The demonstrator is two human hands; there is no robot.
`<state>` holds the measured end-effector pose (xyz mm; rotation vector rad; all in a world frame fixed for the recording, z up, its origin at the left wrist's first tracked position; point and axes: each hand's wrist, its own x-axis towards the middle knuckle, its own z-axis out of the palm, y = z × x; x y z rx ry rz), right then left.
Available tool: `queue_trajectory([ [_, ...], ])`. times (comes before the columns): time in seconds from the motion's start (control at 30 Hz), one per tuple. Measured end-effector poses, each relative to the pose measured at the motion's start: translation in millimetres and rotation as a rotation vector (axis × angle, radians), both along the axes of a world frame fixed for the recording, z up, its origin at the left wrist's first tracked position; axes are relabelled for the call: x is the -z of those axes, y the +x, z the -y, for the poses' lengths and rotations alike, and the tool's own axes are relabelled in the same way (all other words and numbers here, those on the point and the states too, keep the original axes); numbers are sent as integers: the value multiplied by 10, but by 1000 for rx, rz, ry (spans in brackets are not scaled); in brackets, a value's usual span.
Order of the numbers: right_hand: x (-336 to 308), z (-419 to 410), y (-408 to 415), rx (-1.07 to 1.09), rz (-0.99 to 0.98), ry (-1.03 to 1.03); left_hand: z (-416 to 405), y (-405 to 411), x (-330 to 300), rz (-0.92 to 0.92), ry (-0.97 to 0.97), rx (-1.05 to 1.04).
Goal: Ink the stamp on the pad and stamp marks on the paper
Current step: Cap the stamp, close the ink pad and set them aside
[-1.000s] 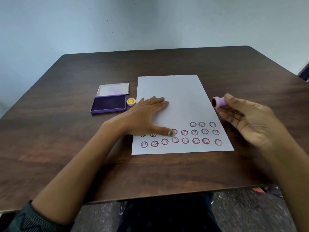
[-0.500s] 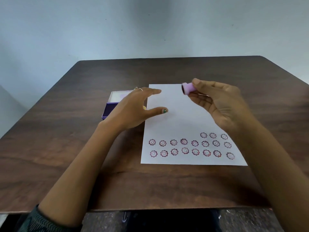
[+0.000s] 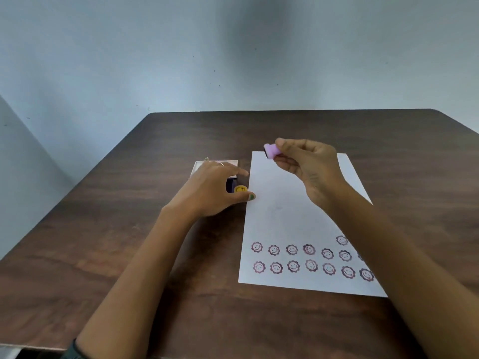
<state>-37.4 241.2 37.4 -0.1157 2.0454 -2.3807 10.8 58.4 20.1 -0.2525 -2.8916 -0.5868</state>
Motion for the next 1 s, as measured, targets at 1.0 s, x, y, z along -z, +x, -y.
queue_trajectory([
  [1.0, 97, -14, -63, -187, 307, -428, -245, -4, -120, -127, 831, -164],
])
